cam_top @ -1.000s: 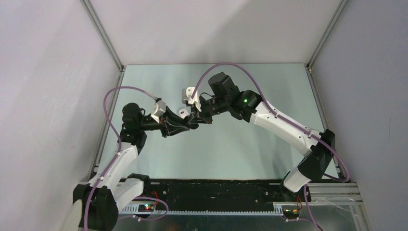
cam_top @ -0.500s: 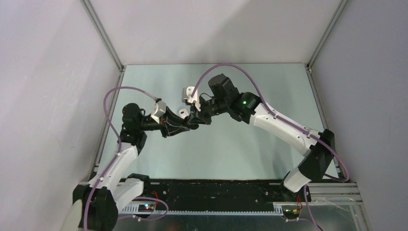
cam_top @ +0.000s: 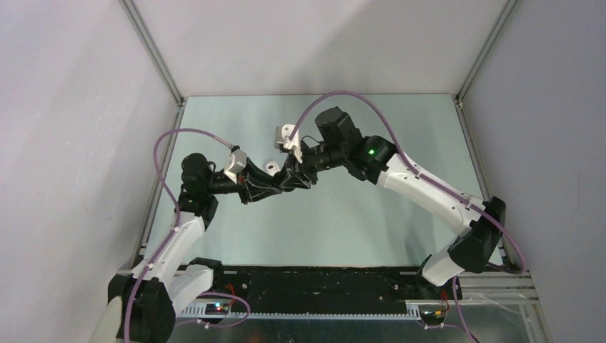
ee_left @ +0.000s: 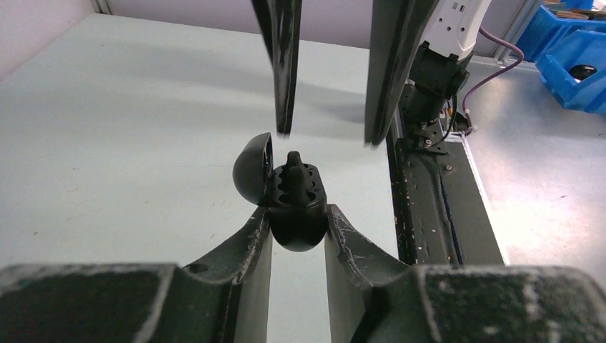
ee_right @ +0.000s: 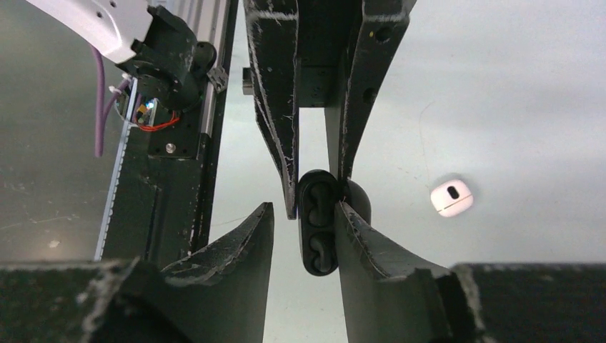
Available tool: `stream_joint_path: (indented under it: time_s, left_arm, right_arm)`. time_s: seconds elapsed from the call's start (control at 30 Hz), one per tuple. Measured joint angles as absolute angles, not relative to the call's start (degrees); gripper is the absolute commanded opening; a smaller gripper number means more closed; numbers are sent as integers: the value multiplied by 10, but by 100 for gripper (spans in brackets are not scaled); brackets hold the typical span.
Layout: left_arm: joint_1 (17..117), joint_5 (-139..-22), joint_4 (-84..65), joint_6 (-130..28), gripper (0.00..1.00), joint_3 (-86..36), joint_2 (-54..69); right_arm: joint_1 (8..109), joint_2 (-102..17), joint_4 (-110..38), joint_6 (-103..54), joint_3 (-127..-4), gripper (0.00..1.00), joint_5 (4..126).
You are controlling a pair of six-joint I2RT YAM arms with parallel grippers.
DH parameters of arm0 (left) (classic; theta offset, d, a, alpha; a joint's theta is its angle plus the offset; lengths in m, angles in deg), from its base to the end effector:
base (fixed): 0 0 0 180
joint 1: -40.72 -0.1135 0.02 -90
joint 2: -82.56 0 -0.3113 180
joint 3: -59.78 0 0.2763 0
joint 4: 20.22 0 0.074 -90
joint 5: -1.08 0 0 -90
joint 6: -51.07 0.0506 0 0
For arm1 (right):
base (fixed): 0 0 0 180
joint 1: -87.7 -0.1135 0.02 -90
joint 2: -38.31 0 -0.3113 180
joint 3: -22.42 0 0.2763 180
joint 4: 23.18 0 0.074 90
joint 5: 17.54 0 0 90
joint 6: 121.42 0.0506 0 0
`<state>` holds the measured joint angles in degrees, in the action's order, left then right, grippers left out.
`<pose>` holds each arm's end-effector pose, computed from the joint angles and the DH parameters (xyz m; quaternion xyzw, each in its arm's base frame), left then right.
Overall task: Insert the wireless bluetooth earbuds into the charging case
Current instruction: Insert the left earbud into the left side groove of the charging case, then close the charging case with the earbuds at the center of the board.
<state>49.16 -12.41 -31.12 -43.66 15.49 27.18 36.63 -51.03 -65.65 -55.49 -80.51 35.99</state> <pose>0.1907 -0.0780 0.3162 0.4549 0.5417 -0.4992 0.5004 0.2188 0.3187 0.4343 -0.6248 0.5512 0.3747 0.4067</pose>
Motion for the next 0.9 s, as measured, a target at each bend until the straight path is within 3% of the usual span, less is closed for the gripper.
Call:
stream_joint_path:
  time_s: [0.17,0.33,0.4,0.9]
  left_arm:
    - [492,-125,-311,-440,0,155,272]
    - [492,-127,-311,-440,0,155,271]
    - [492,-127,-311,-440,0,155,270]
    - [488,-178,-315,-485,0,134,257]
  right_arm:
    - [383,-472,-670,-552,-815,51,345]
    - [403,-438,-669,-541,-808,83,340]
    - [408,-440,-669,-535,-805,87,343]
    - [393,-555,-703,-539,-806,92,344]
